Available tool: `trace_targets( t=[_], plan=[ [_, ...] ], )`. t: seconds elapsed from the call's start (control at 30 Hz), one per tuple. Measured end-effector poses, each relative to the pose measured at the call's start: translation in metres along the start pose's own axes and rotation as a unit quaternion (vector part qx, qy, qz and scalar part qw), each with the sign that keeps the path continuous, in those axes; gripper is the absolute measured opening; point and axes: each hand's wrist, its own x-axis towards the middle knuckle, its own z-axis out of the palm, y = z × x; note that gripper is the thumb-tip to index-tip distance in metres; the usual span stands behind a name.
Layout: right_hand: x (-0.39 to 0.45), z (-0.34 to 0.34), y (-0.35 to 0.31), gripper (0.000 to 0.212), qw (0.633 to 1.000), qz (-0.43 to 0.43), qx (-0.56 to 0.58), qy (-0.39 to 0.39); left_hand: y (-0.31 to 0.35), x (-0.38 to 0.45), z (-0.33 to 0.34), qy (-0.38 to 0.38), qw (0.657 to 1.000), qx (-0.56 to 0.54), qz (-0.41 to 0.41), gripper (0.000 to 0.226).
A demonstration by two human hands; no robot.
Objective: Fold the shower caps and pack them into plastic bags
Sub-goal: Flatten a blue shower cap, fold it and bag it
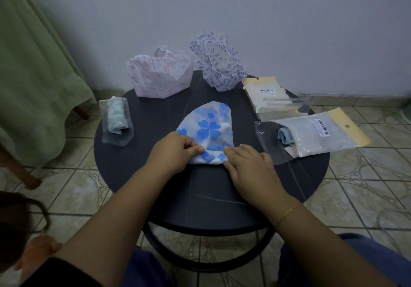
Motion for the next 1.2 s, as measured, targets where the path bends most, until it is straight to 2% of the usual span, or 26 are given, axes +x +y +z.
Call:
trace_targets(
  t=[0.1, 0.2, 0.27, 0.3, 0.37, 0.4, 0.6, 0.8, 0.9, 1.0, 1.13, 1.2],
  plan=[
    [-0.003, 0.000, -0.001, 0.047, 1.000, 0.003, -0.022, -0.009, -0.001, 0.000, 0.005, 0.014, 0.999, 0.048, 0.018, 0.022],
    [-0.004, -0.001, -0.006, 0.048, 0.999, 0.008, -0.037, 0.002, -0.005, -0.004, 0.010, 0.094, 0.984, 0.142, 0.055, 0.028],
    [-0.004, -0.002, -0.008, 0.048, 0.998, -0.012, -0.053, 0.023, -0.006, -0.004, 0.011, 0.140, 0.975, 0.132, 0.112, 0.025],
    [-0.004, -0.002, -0.007, 0.047, 0.998, -0.017, -0.048, 0.031, -0.006, -0.004, 0.012, 0.139, 0.973, 0.118, 0.143, 0.019],
    [-0.005, -0.003, -0.009, 0.045, 0.998, -0.037, -0.020, 0.035, -0.005, -0.005, 0.012, 0.104, 0.977, 0.093, 0.162, 0.011],
    [-0.006, -0.005, -0.010, 0.044, 0.999, -0.037, -0.001, 0.025, -0.006, -0.005, 0.011, 0.081, 0.981, 0.085, 0.155, 0.014],
    [-0.004, -0.005, -0.002, 0.044, 0.998, -0.033, 0.044, -0.008, -0.017, 0.000, -0.006, -0.043, 0.985, 0.099, 0.131, 0.052],
    [-0.004, -0.010, 0.000, 0.040, 0.996, -0.022, 0.082, 0.012, -0.016, -0.005, -0.014, -0.067, 0.985, 0.076, 0.138, 0.033],
    [-0.003, -0.015, 0.004, 0.028, 0.994, -0.011, 0.112, -0.004, -0.015, -0.006, -0.015, -0.081, 0.987, 0.049, 0.128, 0.027],
    [-0.001, -0.019, 0.007, 0.018, 0.985, 0.013, 0.169, -0.028, -0.014, -0.006, -0.016, -0.062, 0.994, -0.030, 0.087, 0.016],
    [0.002, -0.019, 0.011, 0.015, 0.963, 0.082, 0.255, -0.016, -0.016, -0.004, -0.019, -0.046, 0.996, -0.045, 0.059, 0.029],
    [0.006, -0.019, 0.011, 0.007, 0.947, 0.116, 0.300, -0.004, -0.017, -0.001, -0.019, -0.034, 0.997, -0.060, 0.045, 0.027]
  ],
)
